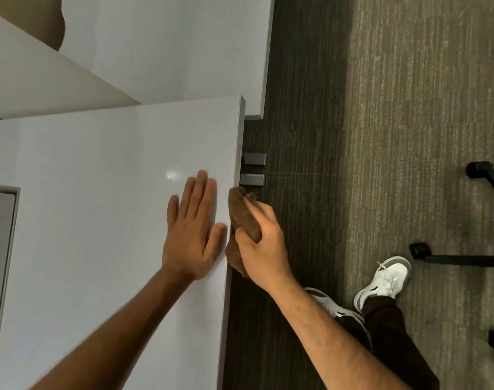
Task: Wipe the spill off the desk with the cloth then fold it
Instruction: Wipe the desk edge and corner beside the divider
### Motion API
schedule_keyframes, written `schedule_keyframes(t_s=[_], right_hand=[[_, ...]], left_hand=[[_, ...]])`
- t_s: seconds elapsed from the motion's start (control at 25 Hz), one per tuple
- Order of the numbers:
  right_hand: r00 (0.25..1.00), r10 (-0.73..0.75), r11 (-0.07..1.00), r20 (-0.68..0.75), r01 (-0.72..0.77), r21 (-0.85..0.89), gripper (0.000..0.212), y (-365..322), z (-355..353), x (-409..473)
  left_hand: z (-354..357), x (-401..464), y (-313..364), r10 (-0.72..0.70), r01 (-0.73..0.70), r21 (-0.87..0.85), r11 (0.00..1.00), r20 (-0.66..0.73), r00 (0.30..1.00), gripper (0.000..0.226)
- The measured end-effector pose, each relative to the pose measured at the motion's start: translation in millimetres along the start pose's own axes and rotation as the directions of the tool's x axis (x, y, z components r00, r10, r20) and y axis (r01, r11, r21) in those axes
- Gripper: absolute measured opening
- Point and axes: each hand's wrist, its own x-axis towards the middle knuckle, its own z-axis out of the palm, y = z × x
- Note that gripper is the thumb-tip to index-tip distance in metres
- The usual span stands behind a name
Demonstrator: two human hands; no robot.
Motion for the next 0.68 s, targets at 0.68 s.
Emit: schedule_keyframes(t_s=[0.68], right_hand=[[0.984,-0.153,0.982,-0.091,0.141,-0.129,0.054,-21.4,-3.3,67.6]], left_hand=[[-3.3,-0.4,2.5,-0.014,0.014,0.019,1.0,0.024,1.0,0.076]])
